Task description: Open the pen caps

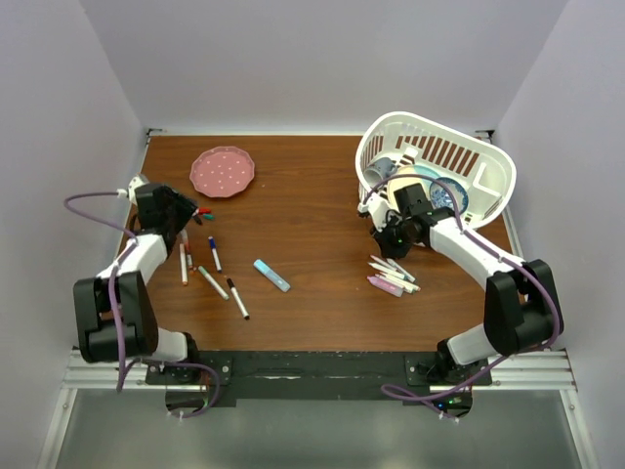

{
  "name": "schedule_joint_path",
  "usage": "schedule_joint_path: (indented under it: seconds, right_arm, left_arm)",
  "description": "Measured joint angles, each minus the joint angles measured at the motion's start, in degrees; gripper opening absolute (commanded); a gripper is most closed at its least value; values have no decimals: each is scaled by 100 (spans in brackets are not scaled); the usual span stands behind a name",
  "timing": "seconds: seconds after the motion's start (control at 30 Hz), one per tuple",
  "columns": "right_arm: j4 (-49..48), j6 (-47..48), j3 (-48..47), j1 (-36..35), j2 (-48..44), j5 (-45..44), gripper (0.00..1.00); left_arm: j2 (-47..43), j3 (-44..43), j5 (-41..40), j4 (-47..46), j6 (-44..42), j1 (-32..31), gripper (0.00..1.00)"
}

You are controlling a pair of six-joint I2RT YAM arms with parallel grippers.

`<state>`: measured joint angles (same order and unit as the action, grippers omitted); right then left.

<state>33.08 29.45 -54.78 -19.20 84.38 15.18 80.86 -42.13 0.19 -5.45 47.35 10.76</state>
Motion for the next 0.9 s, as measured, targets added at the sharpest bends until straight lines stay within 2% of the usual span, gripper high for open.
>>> schedule_joint_path:
  seconds: [0.23, 0.4, 0.6, 0.7, 0.9]
  right_arm:
    - [57, 101, 177, 0, 13, -251, 20]
    - [81, 151, 197, 0, 245, -435, 26]
    - [118, 170, 256, 0, 461, -575, 28]
    - [162, 188, 256, 0, 459, -584, 30]
    - [323, 306, 251, 0, 127, -562, 37]
  left_arm:
    - [-1725, 264, 1436, -391, -538, 7, 71]
    - [-2938, 691, 2339, -413, -1172, -11, 73]
    - [-3790, 1174, 2465, -31, -1790, -422, 77]
    - [-3906, 1200, 2439, 164, -1967, -680, 77]
    - [-3930, 1200, 2323, 348, -2107, -796, 79]
